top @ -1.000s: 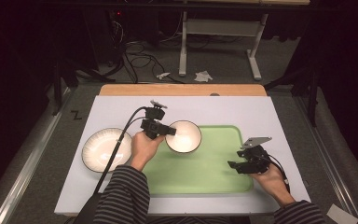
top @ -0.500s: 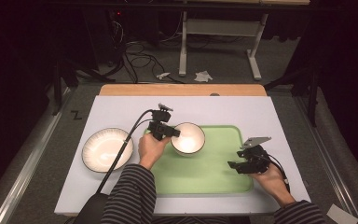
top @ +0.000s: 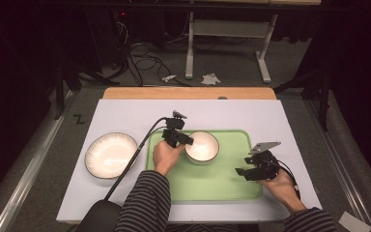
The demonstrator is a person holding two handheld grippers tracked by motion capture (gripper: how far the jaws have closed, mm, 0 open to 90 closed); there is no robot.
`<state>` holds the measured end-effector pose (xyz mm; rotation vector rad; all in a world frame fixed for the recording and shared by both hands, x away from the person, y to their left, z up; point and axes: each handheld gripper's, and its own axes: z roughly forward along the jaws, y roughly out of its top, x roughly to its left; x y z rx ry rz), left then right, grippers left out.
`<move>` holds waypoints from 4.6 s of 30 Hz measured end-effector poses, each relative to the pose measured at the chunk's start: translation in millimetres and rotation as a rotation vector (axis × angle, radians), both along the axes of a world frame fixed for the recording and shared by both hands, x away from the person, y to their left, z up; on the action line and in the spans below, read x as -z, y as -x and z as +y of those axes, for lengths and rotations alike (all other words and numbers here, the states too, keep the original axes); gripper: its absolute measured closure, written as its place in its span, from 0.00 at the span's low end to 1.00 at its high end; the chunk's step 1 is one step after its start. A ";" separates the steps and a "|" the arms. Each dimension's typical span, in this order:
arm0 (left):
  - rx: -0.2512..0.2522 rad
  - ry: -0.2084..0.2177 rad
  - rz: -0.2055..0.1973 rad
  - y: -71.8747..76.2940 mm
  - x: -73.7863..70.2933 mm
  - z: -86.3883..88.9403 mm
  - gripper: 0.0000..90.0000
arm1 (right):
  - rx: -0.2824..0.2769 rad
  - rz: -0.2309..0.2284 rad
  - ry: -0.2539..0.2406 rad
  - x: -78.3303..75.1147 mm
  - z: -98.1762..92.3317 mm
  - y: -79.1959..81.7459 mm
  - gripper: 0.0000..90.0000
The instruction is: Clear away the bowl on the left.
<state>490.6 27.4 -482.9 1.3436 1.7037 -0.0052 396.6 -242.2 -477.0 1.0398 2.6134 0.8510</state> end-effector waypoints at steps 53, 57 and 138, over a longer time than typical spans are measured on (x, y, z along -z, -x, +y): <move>0.077 -0.085 -0.244 37.8 -57.7 43.3 0.47 | -0.008 0.006 0.004 1.2 -2.5 0.5 0.44; 0.076 -0.090 -0.250 40.7 -61.0 47.1 0.46 | -0.005 0.002 -0.002 1.1 -3.8 -0.2 0.44; 0.076 -0.074 -0.274 118.4 -74.2 94.4 0.44 | 0.004 0.038 0.013 3.1 -2.1 -0.4 0.44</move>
